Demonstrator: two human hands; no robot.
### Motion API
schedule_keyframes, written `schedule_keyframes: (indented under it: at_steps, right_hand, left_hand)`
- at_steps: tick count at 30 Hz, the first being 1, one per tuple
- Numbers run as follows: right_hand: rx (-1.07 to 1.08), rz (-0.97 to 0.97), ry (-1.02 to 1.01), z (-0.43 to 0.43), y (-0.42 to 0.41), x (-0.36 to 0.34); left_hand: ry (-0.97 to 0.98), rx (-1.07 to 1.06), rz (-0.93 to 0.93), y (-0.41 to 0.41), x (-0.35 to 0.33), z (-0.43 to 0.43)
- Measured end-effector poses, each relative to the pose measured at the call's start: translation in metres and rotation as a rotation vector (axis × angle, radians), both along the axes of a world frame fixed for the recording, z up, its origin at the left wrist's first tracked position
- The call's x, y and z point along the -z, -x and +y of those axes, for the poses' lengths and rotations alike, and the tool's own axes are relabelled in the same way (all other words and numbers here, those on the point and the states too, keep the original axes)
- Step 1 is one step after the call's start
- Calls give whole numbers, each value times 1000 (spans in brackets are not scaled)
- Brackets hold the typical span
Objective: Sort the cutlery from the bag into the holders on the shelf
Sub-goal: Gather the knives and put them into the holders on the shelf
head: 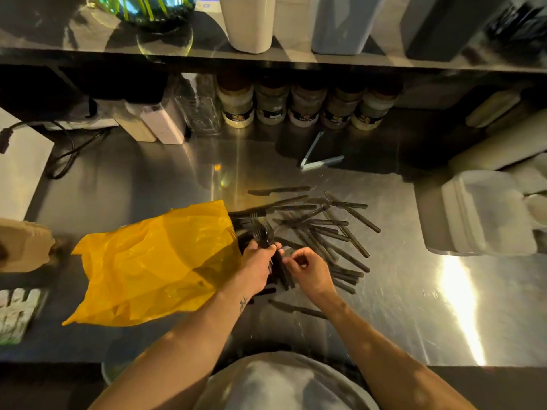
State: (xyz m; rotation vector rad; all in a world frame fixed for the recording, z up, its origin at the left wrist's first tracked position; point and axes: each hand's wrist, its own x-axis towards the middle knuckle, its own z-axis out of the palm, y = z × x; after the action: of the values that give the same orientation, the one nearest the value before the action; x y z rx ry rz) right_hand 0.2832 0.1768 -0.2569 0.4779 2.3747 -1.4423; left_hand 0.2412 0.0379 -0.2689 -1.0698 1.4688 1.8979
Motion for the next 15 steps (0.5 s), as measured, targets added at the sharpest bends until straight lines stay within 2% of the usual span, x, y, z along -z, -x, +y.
schedule_keyframes:
  at_steps: [4, 8, 15]
  right_hand:
    - [-6, -28, -42, 22, -18, 6]
    - [-29, -66, 10, 39, -29, 8]
    - [-31, -126, 164, 40, -44, -4]
  left_hand:
    - [-50, -90, -29, -12, -3, 1]
    - [-147, -166, -62, -25, -9, 7]
    - [-151, -107, 9, -35, -27, 36]
